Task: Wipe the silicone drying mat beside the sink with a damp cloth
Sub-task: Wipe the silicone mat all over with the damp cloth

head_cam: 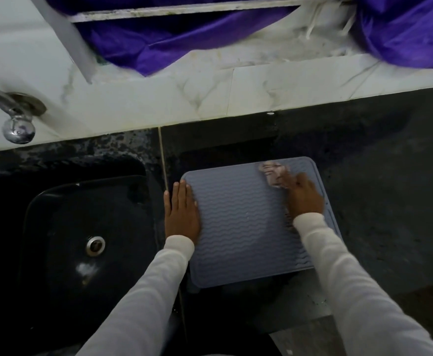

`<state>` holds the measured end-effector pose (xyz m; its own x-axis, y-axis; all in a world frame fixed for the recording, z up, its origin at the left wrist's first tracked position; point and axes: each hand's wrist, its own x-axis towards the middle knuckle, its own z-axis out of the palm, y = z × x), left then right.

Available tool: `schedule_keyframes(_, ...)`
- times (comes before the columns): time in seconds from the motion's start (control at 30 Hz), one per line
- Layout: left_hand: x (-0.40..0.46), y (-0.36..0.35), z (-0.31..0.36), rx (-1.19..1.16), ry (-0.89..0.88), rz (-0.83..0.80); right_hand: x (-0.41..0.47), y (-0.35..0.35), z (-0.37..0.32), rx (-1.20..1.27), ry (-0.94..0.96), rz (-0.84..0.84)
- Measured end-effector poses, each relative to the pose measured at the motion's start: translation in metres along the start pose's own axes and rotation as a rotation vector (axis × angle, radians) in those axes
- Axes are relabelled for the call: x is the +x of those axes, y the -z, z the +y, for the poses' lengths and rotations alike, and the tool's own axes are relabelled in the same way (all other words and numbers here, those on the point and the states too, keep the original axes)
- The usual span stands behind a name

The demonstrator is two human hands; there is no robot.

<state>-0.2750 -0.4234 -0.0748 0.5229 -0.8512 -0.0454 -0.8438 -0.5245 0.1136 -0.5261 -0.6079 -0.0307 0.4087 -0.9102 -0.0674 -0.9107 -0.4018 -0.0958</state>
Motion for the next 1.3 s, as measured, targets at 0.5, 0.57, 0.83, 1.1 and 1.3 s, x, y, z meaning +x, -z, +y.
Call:
schedule_keyframes(0.5, 0.001, 0.001, 0.005, -0.083, 0.026, -0.033, 0.01, 0.028, -0.139, 0.323, 0.267, 0.037)
schedule_keyframes(0.57, 0.0, 0.001, 0.005, -0.017, 0.012, -0.056, 0.0, 0.002, -0.183, 0.384, 0.341, -0.071)
schedule_keyframes(0.83, 0.001, -0.005, 0.001, 0.034, 0.007, -0.044, 0.01, -0.024, -0.183, 0.187, 0.375, -0.169)
schedule_keyframes(1.1, -0.001, -0.005, 0.001, -0.061, 0.033, 0.027, 0.052, 0.004, -0.013, 0.192, 0.165, -0.046)
schedule_keyframes(1.3, -0.003, -0.001, 0.004, -0.101, 0.065, 0.027, 0.067, 0.002, 0.052, 0.237, -0.145, 0.036)
